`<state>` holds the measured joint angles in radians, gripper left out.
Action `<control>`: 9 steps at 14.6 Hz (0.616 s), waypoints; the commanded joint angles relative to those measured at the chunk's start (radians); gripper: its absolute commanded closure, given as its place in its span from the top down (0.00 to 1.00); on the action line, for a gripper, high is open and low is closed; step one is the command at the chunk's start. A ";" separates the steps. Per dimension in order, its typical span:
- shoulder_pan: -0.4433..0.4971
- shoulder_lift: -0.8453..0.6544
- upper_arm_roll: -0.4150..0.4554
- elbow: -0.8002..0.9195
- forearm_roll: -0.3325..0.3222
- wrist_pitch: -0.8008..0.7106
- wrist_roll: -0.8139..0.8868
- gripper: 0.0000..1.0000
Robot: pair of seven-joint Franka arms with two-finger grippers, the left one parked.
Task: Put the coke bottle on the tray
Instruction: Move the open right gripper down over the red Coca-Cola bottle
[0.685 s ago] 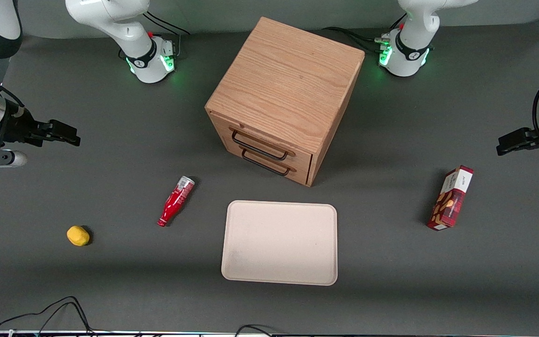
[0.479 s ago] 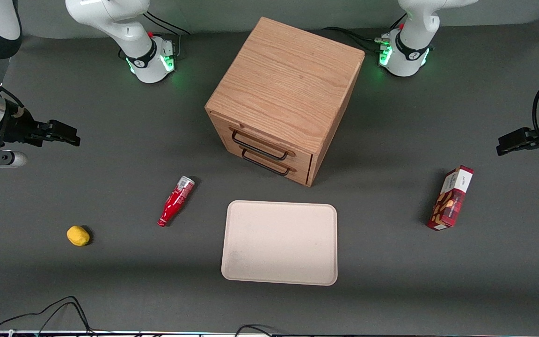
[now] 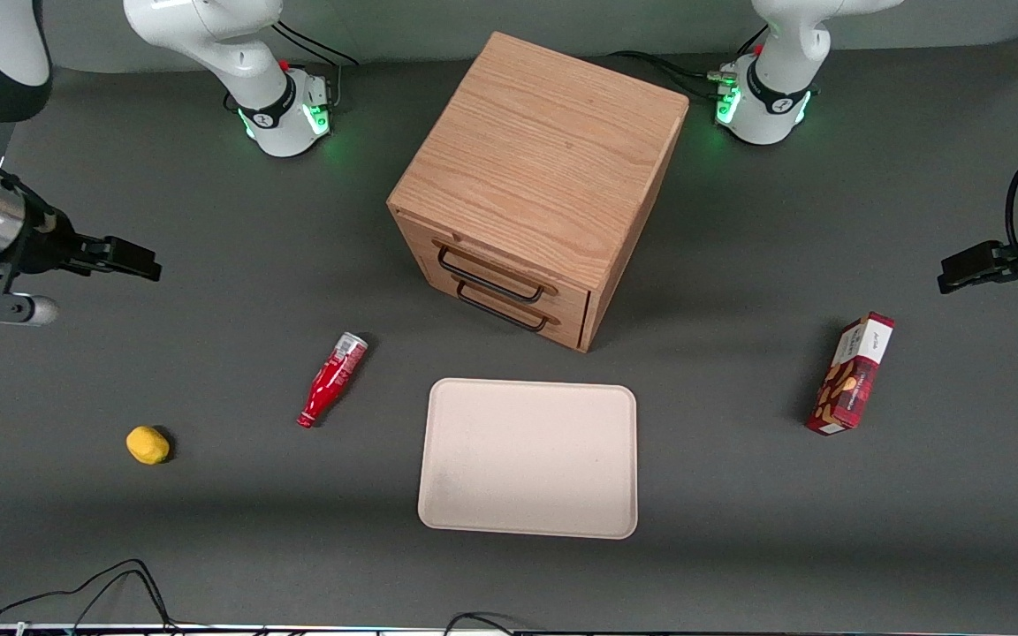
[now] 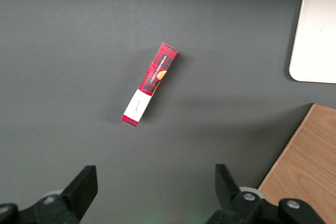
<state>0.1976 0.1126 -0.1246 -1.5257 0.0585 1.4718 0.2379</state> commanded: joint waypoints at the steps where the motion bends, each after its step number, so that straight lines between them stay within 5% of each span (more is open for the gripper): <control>1: 0.013 0.070 0.055 0.021 0.020 0.024 0.192 1.00; 7: 0.019 0.261 0.172 -0.001 -0.002 0.255 0.478 1.00; 9: 0.048 0.294 0.172 -0.055 -0.060 0.344 0.514 1.00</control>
<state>0.2253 0.3771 0.0437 -1.5451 0.0458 1.7460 0.6882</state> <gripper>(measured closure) 0.000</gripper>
